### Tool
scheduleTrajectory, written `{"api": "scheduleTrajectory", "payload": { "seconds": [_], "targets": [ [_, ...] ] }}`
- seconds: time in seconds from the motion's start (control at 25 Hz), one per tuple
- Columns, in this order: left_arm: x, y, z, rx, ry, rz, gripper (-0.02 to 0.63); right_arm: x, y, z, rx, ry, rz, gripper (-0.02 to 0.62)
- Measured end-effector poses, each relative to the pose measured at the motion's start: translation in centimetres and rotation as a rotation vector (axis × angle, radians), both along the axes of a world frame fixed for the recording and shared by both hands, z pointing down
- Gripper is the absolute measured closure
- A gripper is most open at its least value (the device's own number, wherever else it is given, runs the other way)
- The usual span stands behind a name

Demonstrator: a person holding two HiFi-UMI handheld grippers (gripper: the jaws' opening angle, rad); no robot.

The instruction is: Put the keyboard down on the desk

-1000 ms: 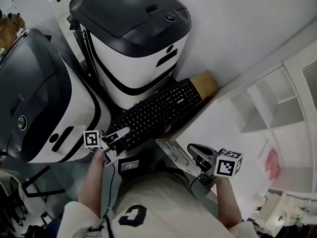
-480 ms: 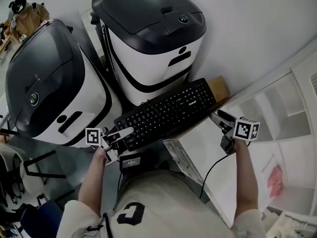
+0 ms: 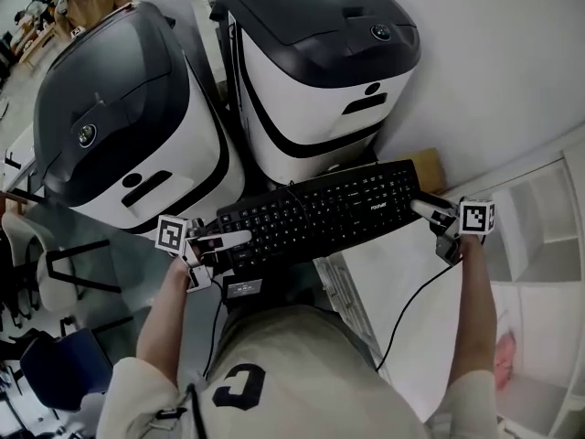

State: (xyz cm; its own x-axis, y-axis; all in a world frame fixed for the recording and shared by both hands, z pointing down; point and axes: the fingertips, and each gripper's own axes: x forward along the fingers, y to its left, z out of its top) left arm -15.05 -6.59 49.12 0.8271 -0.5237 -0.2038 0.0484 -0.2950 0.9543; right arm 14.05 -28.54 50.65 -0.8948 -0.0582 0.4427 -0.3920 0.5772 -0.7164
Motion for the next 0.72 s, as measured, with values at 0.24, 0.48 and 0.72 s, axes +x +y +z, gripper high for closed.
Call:
{"api": "scheduleTrajectory", "payload": {
  "seconds": [0.24, 0.48, 0.72],
  "targets": [
    [0.1, 1.1, -0.3, 0.020, -0.015, 0.050, 0.492, -3.2, 3.7, -1.1, -0.162, -0.225, -0.212, 0.391],
    [-1.7, 0.4, 0.0, 0.000, -0.026, 0.028, 0.499, -4.5, 3.6, -1.4, -0.190, -0.215, -0.192, 0.422],
    [-3.4, -0.2, 0.5, -0.010, -0.036, 0.009, 0.503, -5.4, 4.5, -2.0, -0.199, -0.221, -0.200, 0.449]
  ]
}}
